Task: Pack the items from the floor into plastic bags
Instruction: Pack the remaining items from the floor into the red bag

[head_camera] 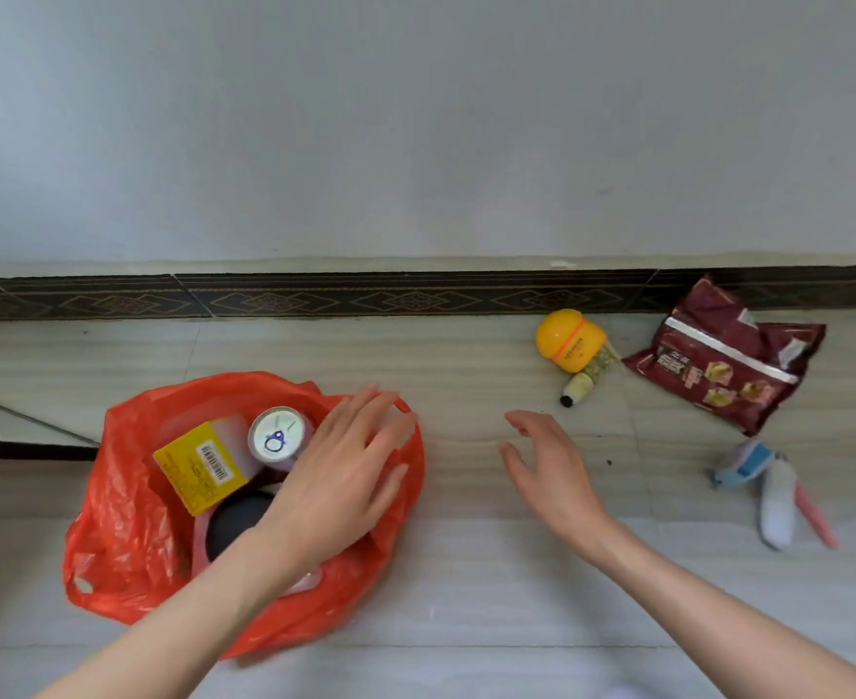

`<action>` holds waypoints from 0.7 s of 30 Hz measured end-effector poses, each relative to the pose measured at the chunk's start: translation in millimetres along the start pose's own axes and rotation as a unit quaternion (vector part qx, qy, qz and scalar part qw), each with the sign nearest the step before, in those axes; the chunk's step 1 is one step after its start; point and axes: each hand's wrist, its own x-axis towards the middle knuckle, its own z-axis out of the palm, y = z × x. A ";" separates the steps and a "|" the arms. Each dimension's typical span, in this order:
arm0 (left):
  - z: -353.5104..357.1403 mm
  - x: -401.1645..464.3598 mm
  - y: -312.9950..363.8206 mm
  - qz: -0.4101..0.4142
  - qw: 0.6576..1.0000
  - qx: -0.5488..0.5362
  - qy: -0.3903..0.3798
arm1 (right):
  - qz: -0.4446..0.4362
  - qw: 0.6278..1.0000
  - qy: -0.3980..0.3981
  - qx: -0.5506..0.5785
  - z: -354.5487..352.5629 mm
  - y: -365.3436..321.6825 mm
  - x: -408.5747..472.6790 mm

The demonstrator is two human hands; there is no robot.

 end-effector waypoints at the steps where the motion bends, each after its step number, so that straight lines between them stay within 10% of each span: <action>1: 3.3 13.2 7.0 0.015 1.000 0.010 -0.013 | 0.023 1.000 0.012 -0.012 -11.8 14.4 5.1; 21: 99.8 252.7 76.9 0.071 0.987 -0.045 -0.134 | 0.206 0.976 0.075 -0.017 -34.8 98.5 101.3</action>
